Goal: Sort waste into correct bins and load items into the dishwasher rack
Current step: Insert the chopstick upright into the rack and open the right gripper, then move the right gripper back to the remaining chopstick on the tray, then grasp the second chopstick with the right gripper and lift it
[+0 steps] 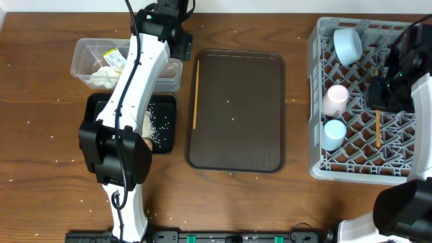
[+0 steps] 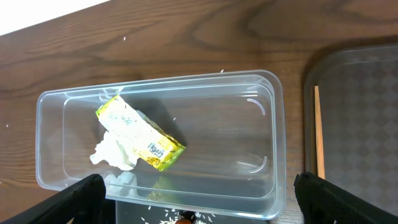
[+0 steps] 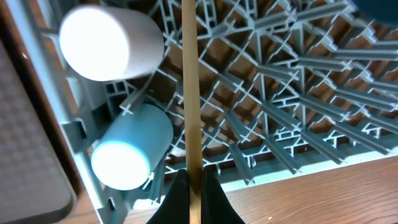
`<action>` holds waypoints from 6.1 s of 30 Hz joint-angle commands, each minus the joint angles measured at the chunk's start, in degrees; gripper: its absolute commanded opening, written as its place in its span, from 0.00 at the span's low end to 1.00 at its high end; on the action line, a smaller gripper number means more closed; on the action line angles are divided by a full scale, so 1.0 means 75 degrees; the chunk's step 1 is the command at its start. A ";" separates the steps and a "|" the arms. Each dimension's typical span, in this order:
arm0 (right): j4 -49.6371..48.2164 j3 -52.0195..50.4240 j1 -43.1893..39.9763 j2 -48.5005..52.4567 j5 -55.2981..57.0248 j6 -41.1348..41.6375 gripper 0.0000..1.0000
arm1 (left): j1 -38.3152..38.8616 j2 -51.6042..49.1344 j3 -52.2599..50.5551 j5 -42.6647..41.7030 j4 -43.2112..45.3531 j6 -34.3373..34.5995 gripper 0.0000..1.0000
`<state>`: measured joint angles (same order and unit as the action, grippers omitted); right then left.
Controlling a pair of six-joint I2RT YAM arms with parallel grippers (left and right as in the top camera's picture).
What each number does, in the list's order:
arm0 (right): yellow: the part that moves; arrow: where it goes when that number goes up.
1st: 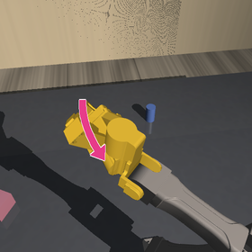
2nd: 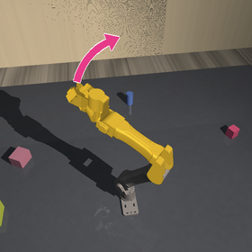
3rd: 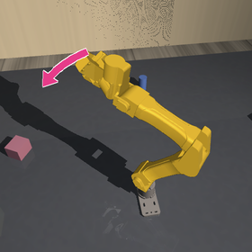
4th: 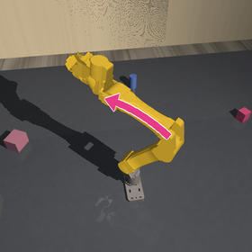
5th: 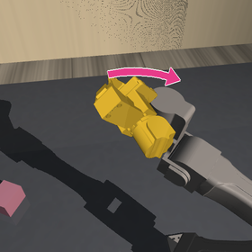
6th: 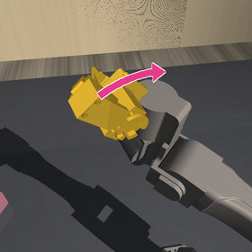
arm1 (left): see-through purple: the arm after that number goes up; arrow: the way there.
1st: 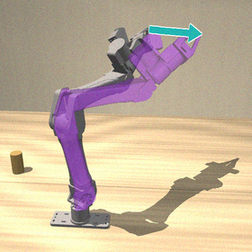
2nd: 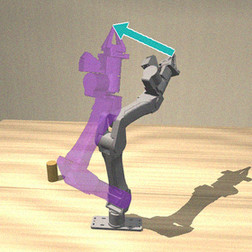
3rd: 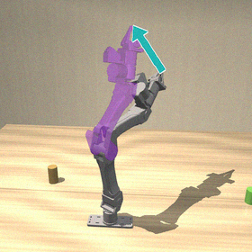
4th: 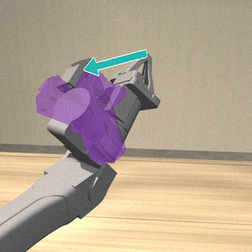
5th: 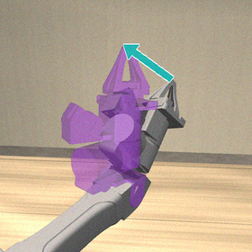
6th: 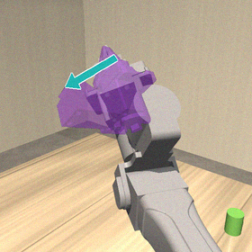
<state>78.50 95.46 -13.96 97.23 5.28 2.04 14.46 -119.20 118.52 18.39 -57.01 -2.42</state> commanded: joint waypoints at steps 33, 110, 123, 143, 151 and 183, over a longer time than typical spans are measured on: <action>-0.2124 -0.1102 -0.0603 0.0096 0.0061 -0.0650 0.44 | -0.0003 -0.0055 -0.0029 0.0099 -0.0023 -0.0064 0.98; -0.8005 -0.0157 0.7586 0.4680 0.0729 0.2119 0.48 | -0.0003 -0.0055 -0.0029 0.0099 -0.0023 -0.0064 0.98; -0.7449 0.0216 0.7586 0.4628 0.0600 0.2116 0.55 | -0.0006 -0.0055 -0.0029 0.0099 -0.0023 -0.0064 0.98; -0.7673 0.0271 0.7571 0.5088 0.0463 0.2159 0.54 | -0.0003 -0.0055 -0.0029 0.0099 -0.0023 -0.0064 0.98; -0.7714 0.0274 0.7609 0.5080 0.0210 0.2183 0.60 | -0.0003 -0.0055 -0.0029 0.0099 -0.0023 -0.0064 0.98; -0.5141 0.1373 0.7131 0.4470 -0.0096 0.2495 0.01 | -0.0003 -0.0055 -0.0029 0.0099 -0.0023 -0.0064 0.98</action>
<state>39.13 104.53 41.30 133.58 5.15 20.43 14.46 -119.20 118.52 18.41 -57.01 -2.83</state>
